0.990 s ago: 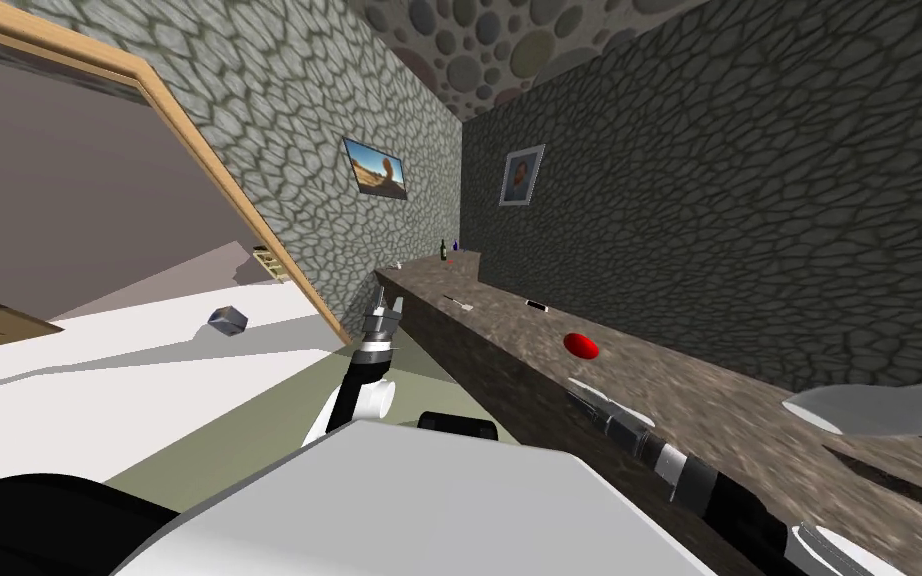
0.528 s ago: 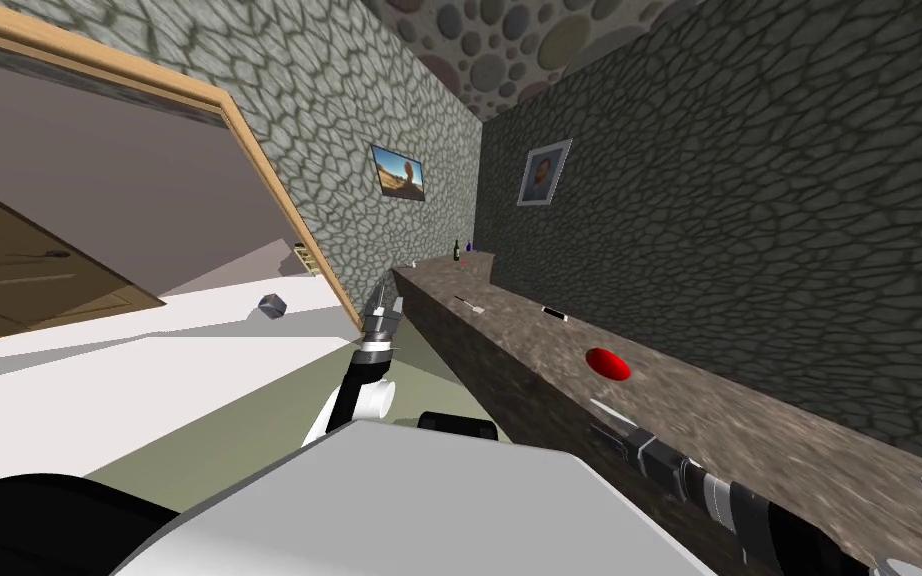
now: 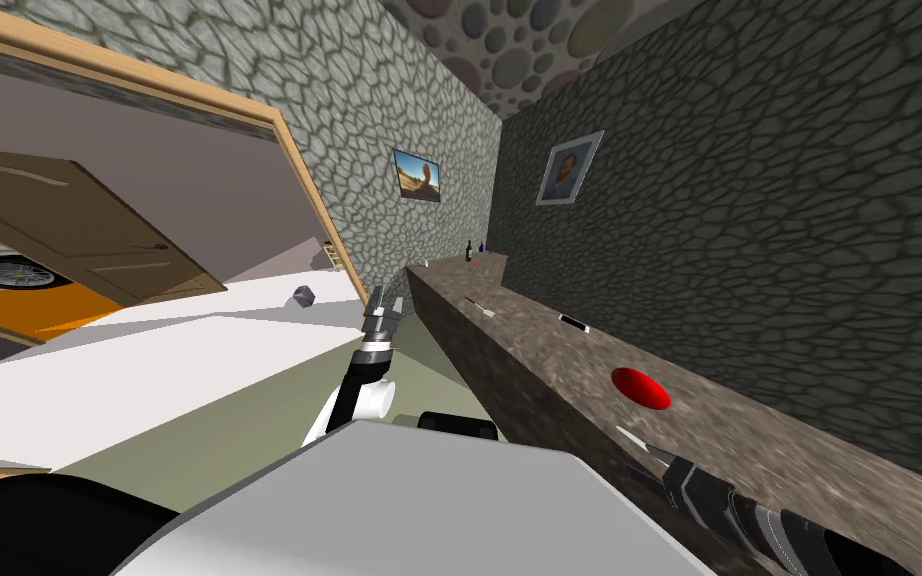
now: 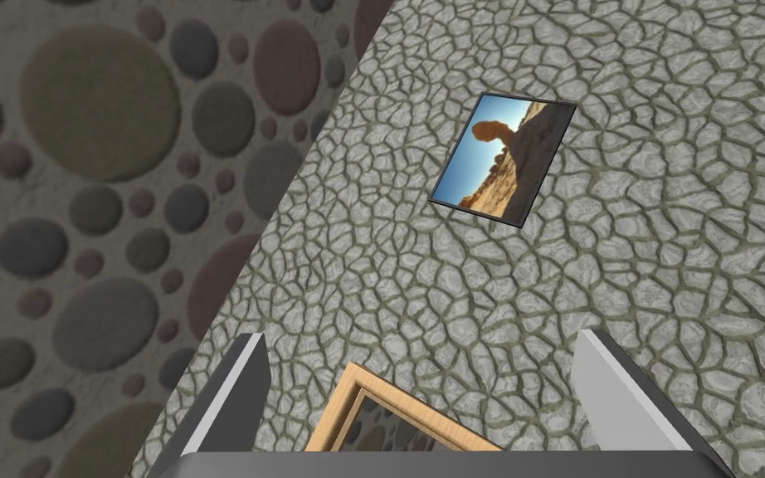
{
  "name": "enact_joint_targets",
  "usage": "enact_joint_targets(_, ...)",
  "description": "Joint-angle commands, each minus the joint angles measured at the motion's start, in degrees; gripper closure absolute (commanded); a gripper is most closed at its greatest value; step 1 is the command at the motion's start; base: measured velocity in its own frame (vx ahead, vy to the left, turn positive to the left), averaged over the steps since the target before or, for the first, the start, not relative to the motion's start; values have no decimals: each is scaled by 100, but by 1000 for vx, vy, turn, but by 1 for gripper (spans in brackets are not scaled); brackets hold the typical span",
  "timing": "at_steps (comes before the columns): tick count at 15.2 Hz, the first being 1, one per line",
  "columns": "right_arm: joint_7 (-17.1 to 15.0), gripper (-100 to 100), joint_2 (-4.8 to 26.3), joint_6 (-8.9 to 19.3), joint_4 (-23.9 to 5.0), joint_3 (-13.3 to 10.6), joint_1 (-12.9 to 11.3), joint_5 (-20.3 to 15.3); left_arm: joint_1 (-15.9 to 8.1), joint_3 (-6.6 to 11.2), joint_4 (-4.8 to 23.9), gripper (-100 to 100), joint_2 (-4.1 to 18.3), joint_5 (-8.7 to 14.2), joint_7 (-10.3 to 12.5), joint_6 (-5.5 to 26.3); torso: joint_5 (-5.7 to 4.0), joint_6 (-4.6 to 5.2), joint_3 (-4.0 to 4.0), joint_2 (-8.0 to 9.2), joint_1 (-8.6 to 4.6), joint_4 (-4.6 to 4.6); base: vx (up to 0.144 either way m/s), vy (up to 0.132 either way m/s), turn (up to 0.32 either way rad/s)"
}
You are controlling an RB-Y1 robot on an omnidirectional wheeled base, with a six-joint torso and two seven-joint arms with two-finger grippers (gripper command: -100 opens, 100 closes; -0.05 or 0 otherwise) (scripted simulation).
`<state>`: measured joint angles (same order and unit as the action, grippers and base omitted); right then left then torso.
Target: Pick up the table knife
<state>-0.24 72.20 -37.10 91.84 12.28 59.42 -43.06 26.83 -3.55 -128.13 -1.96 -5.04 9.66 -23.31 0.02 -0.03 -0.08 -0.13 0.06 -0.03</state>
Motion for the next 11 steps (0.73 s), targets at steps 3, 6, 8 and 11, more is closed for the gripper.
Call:
enact_joint_targets(3, 55, -100, 308, -82, -231, 76, 314, -312, 0, 0, 0, 0, 0, 0, 0, 0, 0, -1, 0, -1, 0, 0, 23, 1, 187)
enact_joint_targets(6, 73, -100, 649, -150, -507, 76, 567, -645, 0, 0, 0, 0, 0, 0, 0, 0, 1, 2, -1, -2, 1, 0, 25, 2, 192)
enact_joint_targets(8, 80, -100, 798, -184, -631, 65, 686, -798, 0, 0, 0, 0, 0, 0, 0, 0, 0, 1, -1, -2, 1, 0, 23, 0, 178)
enact_joint_targets(11, 92, -100, 1052, -246, -848, 27, 904, -1070, 0, 0, 0, 0, 0, 0, 0, 0, 0, 1, -3, -5, 0, -1, 28, -3, 212)
